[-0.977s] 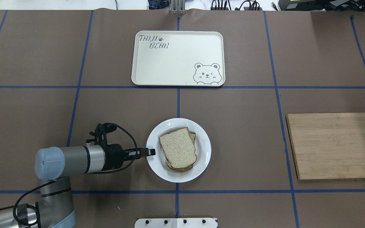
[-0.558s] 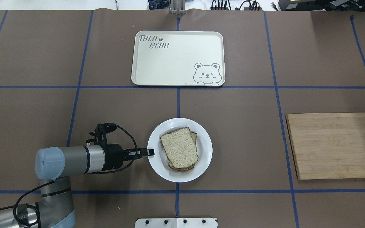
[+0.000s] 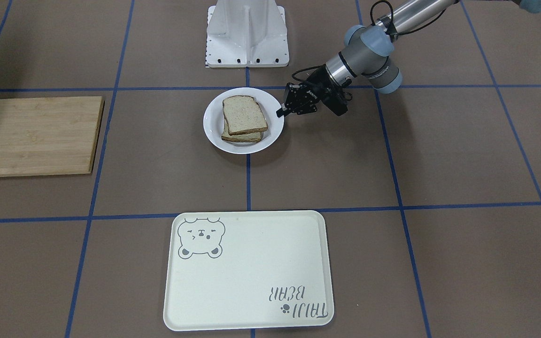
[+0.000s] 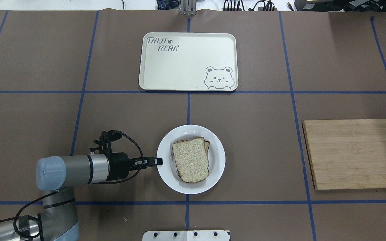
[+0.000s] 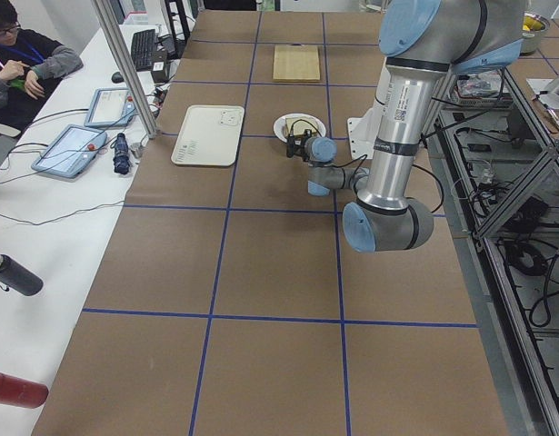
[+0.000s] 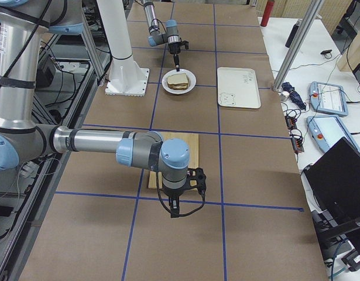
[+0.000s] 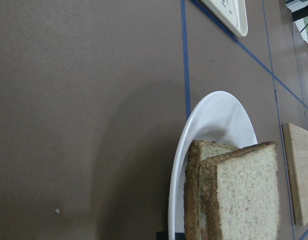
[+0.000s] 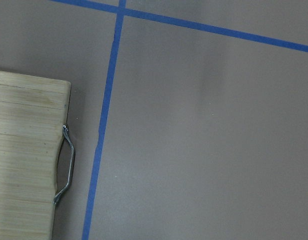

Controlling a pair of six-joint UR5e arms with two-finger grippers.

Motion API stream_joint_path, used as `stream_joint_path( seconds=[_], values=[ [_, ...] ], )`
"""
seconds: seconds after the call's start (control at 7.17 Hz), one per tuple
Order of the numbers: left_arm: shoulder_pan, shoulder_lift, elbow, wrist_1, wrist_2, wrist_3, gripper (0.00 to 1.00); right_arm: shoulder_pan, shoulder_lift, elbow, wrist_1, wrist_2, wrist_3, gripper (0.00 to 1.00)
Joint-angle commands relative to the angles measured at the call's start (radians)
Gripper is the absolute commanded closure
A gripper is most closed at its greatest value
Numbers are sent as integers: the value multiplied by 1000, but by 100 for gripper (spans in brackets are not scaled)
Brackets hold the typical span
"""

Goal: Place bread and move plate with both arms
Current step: 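Slide the plate with the left gripper onto the bear tray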

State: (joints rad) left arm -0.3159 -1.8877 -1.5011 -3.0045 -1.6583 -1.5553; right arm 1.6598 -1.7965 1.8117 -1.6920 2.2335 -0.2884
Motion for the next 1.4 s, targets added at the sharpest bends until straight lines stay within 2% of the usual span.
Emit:
stream_joint_path(
  seconds=[0.0, 0.56, 0.98, 1.26],
  values=[
    [5, -2, 10, -42, 0, -56, 100, 0, 0, -2, 0, 0, 0, 0],
    [3, -68, -2, -45, 35, -254, 100, 0, 0, -2, 0, 0, 0, 0],
    [-18, -134, -4, 2, 248, -377, 100, 0, -1, -2, 0, -2, -2, 0],
    [-110, -146, 18, 38, 270, -431, 100, 0, -1, -3, 2, -2, -2, 0]
  ],
)
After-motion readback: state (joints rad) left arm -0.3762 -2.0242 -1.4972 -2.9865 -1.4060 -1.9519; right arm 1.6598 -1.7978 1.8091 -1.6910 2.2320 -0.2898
